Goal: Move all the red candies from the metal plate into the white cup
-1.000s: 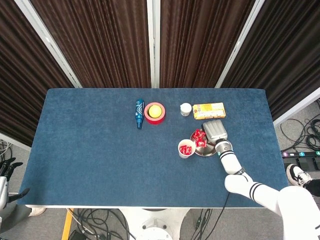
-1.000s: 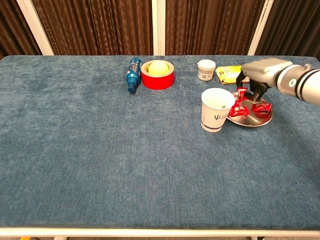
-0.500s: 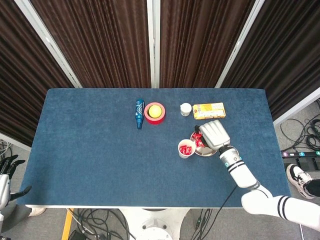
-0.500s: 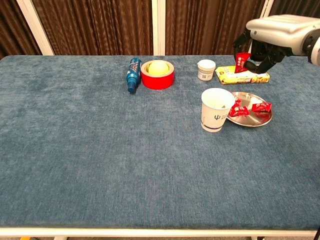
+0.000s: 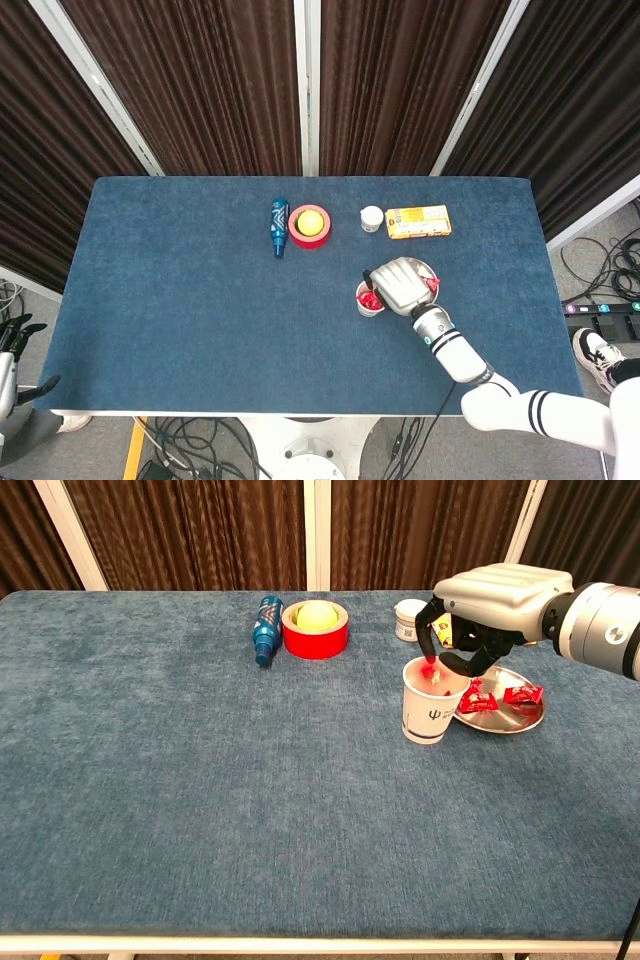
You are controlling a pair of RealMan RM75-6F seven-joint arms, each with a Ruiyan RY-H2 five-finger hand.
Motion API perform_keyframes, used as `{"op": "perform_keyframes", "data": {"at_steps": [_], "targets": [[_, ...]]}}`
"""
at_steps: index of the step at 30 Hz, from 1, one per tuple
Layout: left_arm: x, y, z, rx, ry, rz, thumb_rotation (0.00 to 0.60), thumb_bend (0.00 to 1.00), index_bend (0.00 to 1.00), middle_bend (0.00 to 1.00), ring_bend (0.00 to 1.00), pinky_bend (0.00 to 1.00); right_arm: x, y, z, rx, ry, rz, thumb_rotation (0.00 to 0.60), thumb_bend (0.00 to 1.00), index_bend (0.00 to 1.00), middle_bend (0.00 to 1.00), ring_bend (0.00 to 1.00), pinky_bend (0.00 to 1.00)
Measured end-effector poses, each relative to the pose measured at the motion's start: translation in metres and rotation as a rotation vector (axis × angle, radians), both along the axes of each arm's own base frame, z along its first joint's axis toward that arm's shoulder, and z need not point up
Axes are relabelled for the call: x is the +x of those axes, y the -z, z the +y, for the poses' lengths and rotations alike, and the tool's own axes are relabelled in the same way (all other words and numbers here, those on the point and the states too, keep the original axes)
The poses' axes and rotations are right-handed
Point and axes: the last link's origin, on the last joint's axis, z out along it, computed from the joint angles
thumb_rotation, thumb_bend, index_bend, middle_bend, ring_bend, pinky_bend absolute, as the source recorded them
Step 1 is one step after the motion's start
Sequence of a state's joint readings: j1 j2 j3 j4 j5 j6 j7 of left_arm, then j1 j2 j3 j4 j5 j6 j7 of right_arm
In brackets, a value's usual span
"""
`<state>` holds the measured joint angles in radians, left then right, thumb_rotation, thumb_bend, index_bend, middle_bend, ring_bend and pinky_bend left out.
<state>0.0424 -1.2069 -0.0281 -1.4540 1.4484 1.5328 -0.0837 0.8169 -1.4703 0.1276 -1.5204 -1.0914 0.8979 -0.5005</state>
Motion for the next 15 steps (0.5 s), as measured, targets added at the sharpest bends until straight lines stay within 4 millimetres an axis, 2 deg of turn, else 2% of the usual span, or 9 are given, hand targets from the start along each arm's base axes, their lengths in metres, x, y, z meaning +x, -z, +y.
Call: {"op": "perform_keyframes", "data": {"at_steps": [6, 11, 15], "targets": [[0.000, 0.000, 0.000, 0.001, 0.004, -0.002, 0.600, 0.00, 0.30, 0.24, 0.14, 0.18, -0.001, -0.009, 0.000, -0.030, 0.007, -0.023, 0.600, 0.14, 0.35, 1.00, 0.99, 1.00], [0.000, 0.000, 0.001, 0.001, 0.008, -0.002, 0.600, 0.00, 0.30, 0.24, 0.14, 0.18, -0.009, -0.026, -0.009, -0.093, 0.052, -0.047, 0.600, 0.12, 0.35, 1.00, 0.99, 1.00], [0.001, 0.002, 0.002, -0.003, 0.011, -0.006, 0.600, 0.00, 0.30, 0.24, 0.14, 0.18, -0.030, -0.031, -0.019, -0.114, 0.125, -0.008, 0.600, 0.10, 0.37, 1.00, 0.99, 1.00]]}}
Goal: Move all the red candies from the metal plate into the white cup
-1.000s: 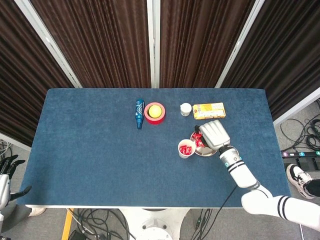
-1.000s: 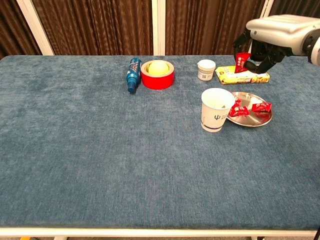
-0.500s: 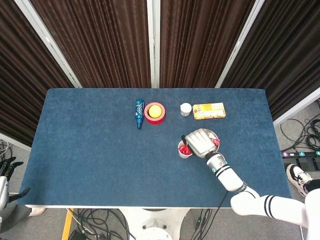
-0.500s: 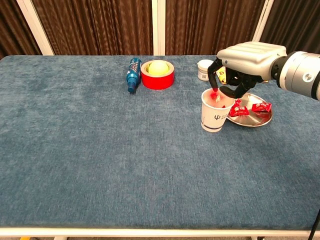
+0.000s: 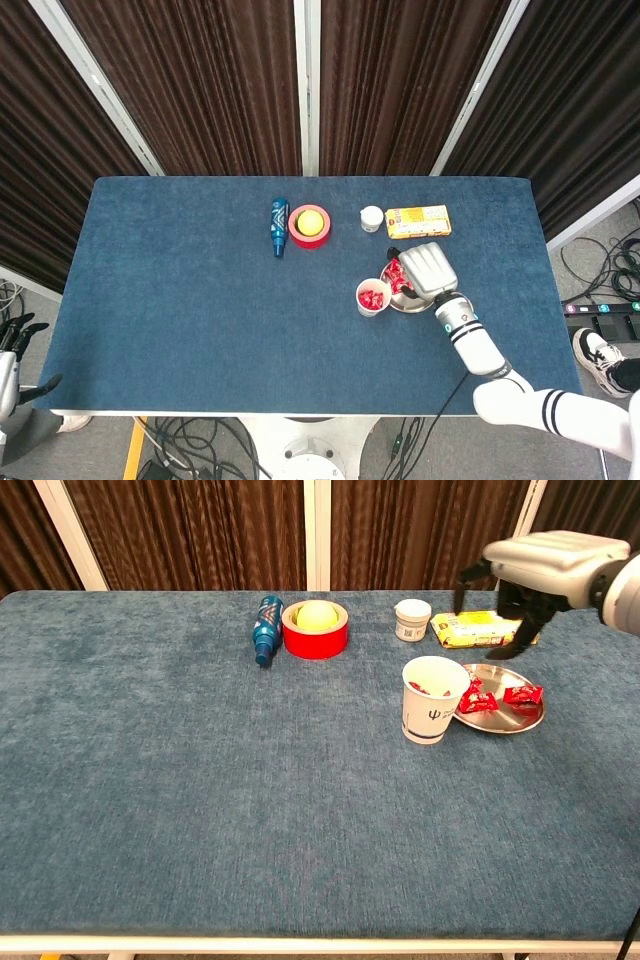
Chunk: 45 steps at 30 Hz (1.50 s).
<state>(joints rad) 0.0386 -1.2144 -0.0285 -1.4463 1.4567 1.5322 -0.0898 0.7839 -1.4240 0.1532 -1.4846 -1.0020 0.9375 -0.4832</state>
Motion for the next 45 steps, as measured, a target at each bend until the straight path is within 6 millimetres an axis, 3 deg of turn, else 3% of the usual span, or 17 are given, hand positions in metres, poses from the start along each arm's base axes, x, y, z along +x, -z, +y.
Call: {"op": "perform_keyframes", "data": {"at_steps": [6, 9, 15, 27, 37, 45], "targets": [[0.000, 0.000, -0.001, -0.003, -0.003, 0.000, 0.600, 0.00, 0.30, 0.24, 0.14, 0.18, -0.026, 0.017, -0.012, 0.029, 0.087, 0.065, 0.600, 0.11, 0.38, 1.00, 0.99, 1.00], [0.000, -0.001, -0.001, -0.001, -0.005, 0.003, 0.600, 0.00, 0.30, 0.24, 0.14, 0.18, -0.032, 0.030, -0.017, 0.043, 0.107, 0.088, 0.600, 0.15, 0.39, 1.00, 0.99, 1.00], [0.001, -0.001, 0.000, -0.005, -0.003, 0.006, 0.600, 0.00, 0.30, 0.24, 0.14, 0.18, -0.029, 0.053, -0.027, 0.069, 0.118, 0.110, 0.600, 0.21, 0.39, 1.00, 0.99, 1.00], [-0.001, -0.003, -0.001, 0.000, -0.010, 0.009, 0.600, 0.00, 0.30, 0.24, 0.14, 0.18, -0.028, 0.073, -0.037, 0.083, 0.135, 0.140, 0.600, 0.26, 0.42, 1.00, 0.99, 1.00], [-0.003, -0.003, -0.003, 0.003, -0.017, 0.005, 0.600, 0.00, 0.30, 0.24, 0.14, 0.18, -0.027, 0.072, -0.036, 0.076, 0.135, 0.121, 0.600, 0.33, 0.52, 1.00, 0.99, 1.00], [-0.002, -0.004, -0.003, 0.009, -0.007, 0.008, 0.600, 0.00, 0.30, 0.24, 0.14, 0.18, -0.009, 0.034, -0.025, 0.020, 0.056, 0.043, 0.600, 0.33, 0.53, 1.00, 0.99, 1.00]]}}
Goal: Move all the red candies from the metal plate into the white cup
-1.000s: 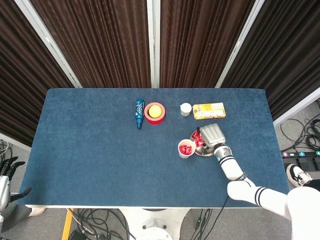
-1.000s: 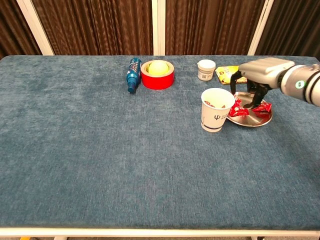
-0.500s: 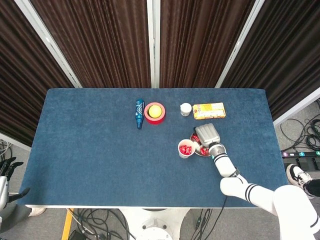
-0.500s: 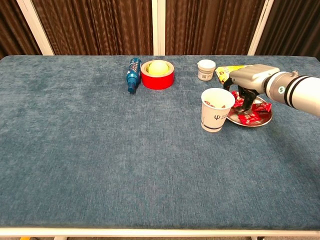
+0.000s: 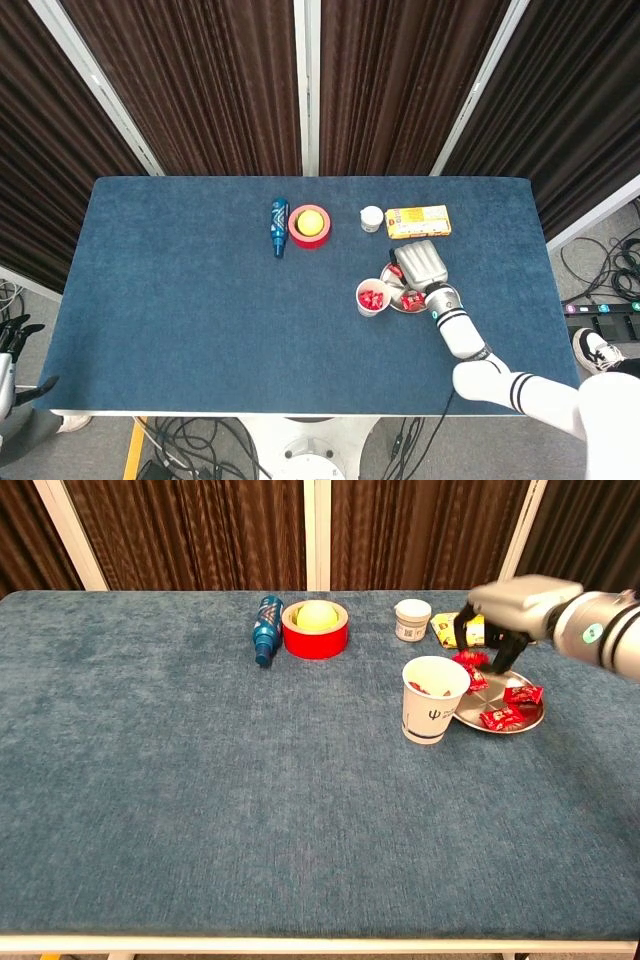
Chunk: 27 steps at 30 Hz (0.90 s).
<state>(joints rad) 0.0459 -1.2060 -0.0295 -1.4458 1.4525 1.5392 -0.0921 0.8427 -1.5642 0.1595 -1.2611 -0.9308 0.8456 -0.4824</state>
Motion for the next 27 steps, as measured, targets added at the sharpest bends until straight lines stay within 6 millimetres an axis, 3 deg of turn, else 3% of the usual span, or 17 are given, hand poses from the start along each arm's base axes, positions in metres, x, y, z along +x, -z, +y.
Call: {"op": "perform_keyframes", "data": {"at_steps": [9, 14, 19, 22, 27], "targets": [[0.003, 0.000, -0.001, 0.004, 0.011, -0.002, 0.600, 0.00, 0.30, 0.24, 0.14, 0.18, 0.042, -0.045, 0.038, 0.018, -0.161, -0.108, 0.600, 0.33, 0.52, 1.00, 0.99, 1.00], [0.001, 0.000, -0.004, 0.005, -0.001, -0.005, 0.600, 0.00, 0.30, 0.24, 0.14, 0.18, 0.044, -0.027, 0.046, 0.080, -0.167, -0.087, 0.600, 0.31, 0.47, 1.00, 0.99, 1.00], [-0.001, -0.001, -0.006, 0.008, -0.005, -0.006, 0.600, 0.00, 0.30, 0.24, 0.14, 0.18, 0.042, -0.011, 0.047, 0.112, -0.162, -0.050, 0.600, 0.18, 0.39, 1.00, 0.99, 1.00], [-0.002, -0.001, -0.005, 0.005, -0.006, -0.007, 0.600, 0.00, 0.30, 0.24, 0.14, 0.18, 0.042, -0.013, 0.047, 0.105, -0.162, -0.050, 0.600, 0.11, 0.36, 1.00, 0.99, 1.00], [0.000, -0.003, -0.001, 0.011, 0.009, -0.002, 0.600, 0.00, 0.30, 0.24, 0.14, 0.18, 0.041, -0.026, 0.044, 0.052, -0.151, -0.078, 0.600, 0.07, 0.35, 1.00, 0.99, 1.00]]}}
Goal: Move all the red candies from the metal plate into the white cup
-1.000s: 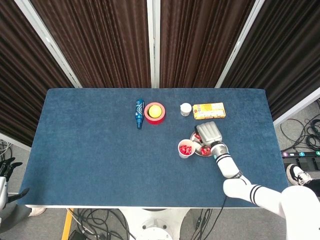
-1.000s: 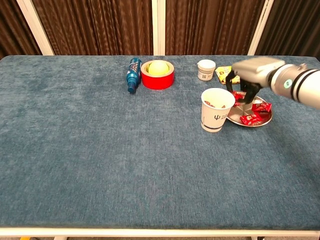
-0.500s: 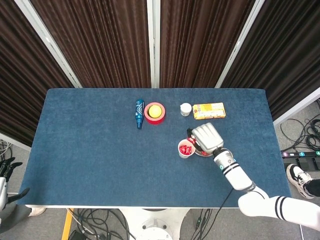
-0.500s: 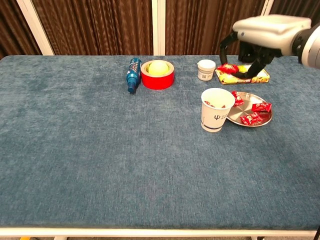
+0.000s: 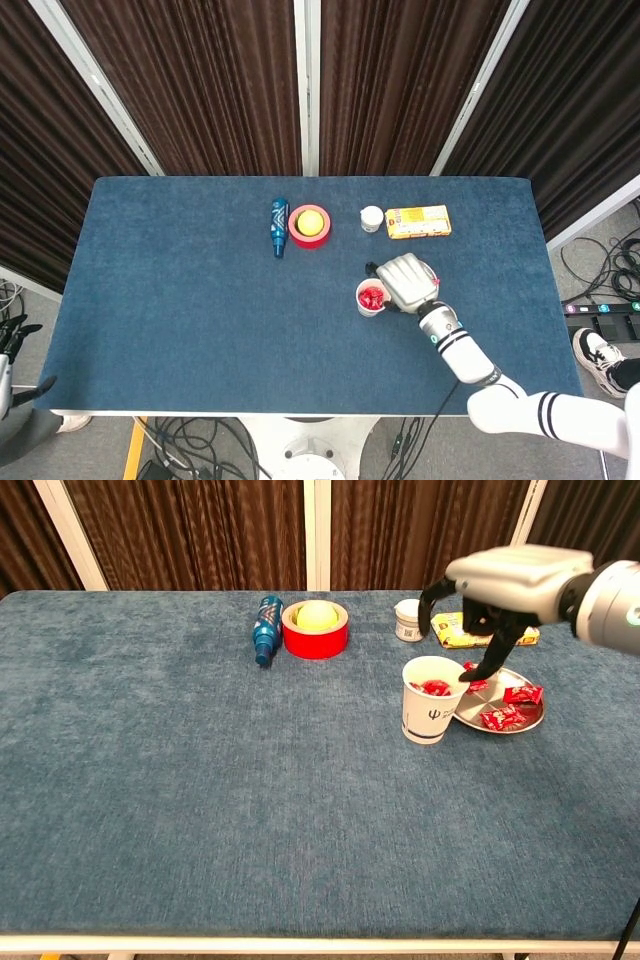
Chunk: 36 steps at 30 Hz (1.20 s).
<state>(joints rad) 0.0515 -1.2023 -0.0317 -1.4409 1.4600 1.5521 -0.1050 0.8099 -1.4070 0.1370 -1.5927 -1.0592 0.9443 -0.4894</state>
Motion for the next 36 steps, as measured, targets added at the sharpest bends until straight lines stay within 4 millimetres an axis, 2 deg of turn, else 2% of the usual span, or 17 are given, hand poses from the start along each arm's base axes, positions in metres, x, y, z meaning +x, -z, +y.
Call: {"op": "perform_keyframes", "data": {"at_steps": [4, 7, 12, 16, 22, 36], "targets": [[0.001, -0.001, 0.000, 0.001, 0.006, 0.007, 0.600, 0.00, 0.30, 0.24, 0.14, 0.18, -0.014, -0.014, -0.005, -0.049, 0.052, -0.022, 0.600, 0.14, 0.36, 1.00, 0.99, 1.00], [0.002, -0.001, 0.000, 0.002, 0.004, 0.006, 0.600, 0.00, 0.30, 0.24, 0.14, 0.18, -0.031, -0.018, -0.009, -0.053, 0.104, 0.001, 0.600, 0.16, 0.37, 1.00, 0.99, 1.00], [0.003, 0.001, 0.000, -0.003, 0.008, 0.005, 0.600, 0.00, 0.30, 0.24, 0.14, 0.18, -0.064, -0.009, -0.006, -0.005, 0.174, 0.084, 0.600, 0.16, 0.37, 1.00, 0.99, 1.00], [0.004, 0.000, 0.002, -0.004, 0.010, 0.009, 0.600, 0.00, 0.30, 0.24, 0.14, 0.18, -0.080, 0.004, 0.000, 0.038, 0.199, 0.128, 0.600, 0.16, 0.39, 1.00, 0.99, 1.00], [0.004, 0.001, 0.003, -0.006, 0.008, 0.010, 0.600, 0.00, 0.30, 0.24, 0.14, 0.18, -0.089, 0.019, 0.001, 0.060, 0.204, 0.159, 0.600, 0.20, 0.42, 1.00, 0.99, 1.00], [0.001, 0.003, 0.002, -0.011, -0.006, 0.009, 0.600, 0.00, 0.30, 0.24, 0.14, 0.18, -0.091, 0.039, -0.014, 0.054, 0.209, 0.186, 0.600, 0.19, 0.47, 1.00, 0.99, 1.00]]}}
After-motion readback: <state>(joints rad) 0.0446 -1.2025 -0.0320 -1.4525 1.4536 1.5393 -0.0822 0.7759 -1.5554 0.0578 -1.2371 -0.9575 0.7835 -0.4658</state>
